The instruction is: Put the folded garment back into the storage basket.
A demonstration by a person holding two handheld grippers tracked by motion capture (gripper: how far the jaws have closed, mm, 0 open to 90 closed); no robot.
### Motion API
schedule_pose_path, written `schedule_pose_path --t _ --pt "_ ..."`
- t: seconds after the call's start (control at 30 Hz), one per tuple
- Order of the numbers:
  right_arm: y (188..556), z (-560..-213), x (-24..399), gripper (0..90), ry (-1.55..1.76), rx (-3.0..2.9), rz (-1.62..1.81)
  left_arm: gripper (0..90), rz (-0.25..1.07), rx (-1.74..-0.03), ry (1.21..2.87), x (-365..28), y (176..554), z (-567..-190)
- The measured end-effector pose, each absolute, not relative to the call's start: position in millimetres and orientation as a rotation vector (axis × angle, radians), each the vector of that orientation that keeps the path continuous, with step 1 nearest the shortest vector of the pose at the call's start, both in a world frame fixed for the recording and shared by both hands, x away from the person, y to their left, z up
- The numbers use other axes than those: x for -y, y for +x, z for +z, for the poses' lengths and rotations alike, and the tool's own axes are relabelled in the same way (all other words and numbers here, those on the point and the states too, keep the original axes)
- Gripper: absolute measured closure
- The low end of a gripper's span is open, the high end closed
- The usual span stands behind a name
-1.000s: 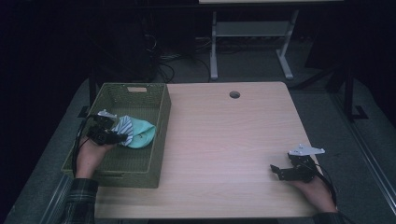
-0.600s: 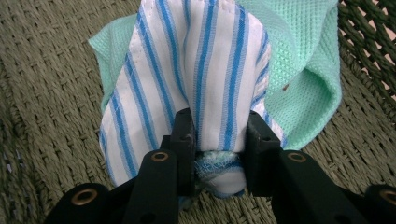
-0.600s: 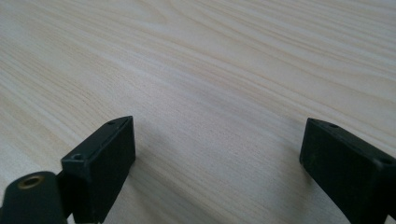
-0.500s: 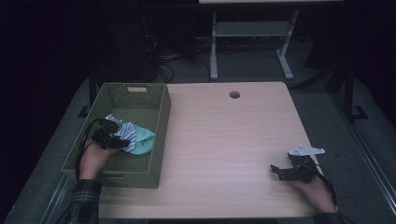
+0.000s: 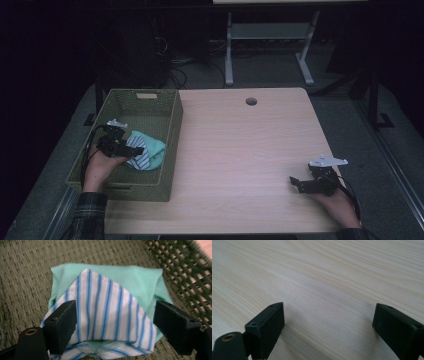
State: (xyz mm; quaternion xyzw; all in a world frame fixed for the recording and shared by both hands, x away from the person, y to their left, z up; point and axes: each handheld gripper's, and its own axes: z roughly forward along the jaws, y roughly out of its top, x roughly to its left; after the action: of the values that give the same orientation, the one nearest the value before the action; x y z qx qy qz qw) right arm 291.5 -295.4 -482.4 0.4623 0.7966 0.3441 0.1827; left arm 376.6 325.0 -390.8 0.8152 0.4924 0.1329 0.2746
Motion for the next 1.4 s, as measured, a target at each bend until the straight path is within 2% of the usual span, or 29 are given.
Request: schedule_pose_path --t 0.77,1.03,1.4 --pt "291 -482 295 9.9 1.305 -2.247 0.971 15.1 0.270 -1.037 2.161 -232 360 -346" --pt "291 -482 295 9.9 1.305 -2.247 0.971 15.1 0.229 -0.923 2.191 -186 350 -349" --pt "291 -482 295 9.9 1.302 -2.250 0.973 15.1 0.238 -0.815 2.237 -136 336 -361"
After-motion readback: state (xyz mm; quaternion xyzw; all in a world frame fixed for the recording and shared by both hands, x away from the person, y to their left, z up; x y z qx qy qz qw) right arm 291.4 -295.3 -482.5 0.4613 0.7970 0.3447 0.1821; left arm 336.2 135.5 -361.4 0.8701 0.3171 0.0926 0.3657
